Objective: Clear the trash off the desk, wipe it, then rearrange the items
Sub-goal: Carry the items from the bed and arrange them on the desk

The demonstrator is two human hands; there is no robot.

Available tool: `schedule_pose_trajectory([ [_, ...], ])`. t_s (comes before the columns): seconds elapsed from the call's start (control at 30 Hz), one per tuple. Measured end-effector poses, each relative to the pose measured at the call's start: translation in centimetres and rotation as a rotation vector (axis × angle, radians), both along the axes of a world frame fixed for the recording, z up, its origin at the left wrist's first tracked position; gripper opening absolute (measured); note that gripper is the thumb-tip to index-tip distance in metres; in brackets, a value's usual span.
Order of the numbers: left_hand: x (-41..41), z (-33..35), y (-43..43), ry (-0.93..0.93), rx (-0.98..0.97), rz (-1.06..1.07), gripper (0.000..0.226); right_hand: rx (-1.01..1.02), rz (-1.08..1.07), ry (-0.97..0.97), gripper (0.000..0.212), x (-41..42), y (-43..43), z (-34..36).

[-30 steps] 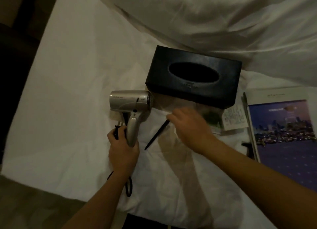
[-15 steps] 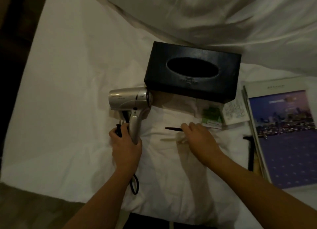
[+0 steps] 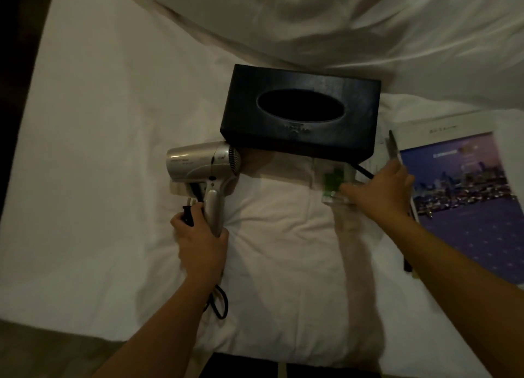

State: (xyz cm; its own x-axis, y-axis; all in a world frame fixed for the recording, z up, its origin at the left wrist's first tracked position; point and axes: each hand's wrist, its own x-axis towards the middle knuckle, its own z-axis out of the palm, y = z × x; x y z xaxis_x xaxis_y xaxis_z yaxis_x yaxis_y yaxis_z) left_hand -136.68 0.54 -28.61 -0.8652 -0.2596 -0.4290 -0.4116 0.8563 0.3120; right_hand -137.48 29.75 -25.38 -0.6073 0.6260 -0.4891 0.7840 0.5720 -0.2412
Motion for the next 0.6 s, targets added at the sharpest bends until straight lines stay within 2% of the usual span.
schedule_pose_trajectory([
  [0.17, 0.0, -0.1, 0.0, -0.009, -0.010, -0.007, 0.065, -0.177, -0.193, -0.038, 0.110, 1.7, -2.4, 0.3],
  [0.43, 0.0, -0.3, 0.1, -0.004, -0.019, -0.005, 0.065, -0.625, -0.749, 0.213, 0.087, 1.2, -4.3, -0.6],
  [0.6, 0.0, -0.2, 0.1, -0.009, -0.020, -0.007, 0.066, -0.847, -0.994, 0.322, 0.043, 1.7, -4.3, -1.0],
])
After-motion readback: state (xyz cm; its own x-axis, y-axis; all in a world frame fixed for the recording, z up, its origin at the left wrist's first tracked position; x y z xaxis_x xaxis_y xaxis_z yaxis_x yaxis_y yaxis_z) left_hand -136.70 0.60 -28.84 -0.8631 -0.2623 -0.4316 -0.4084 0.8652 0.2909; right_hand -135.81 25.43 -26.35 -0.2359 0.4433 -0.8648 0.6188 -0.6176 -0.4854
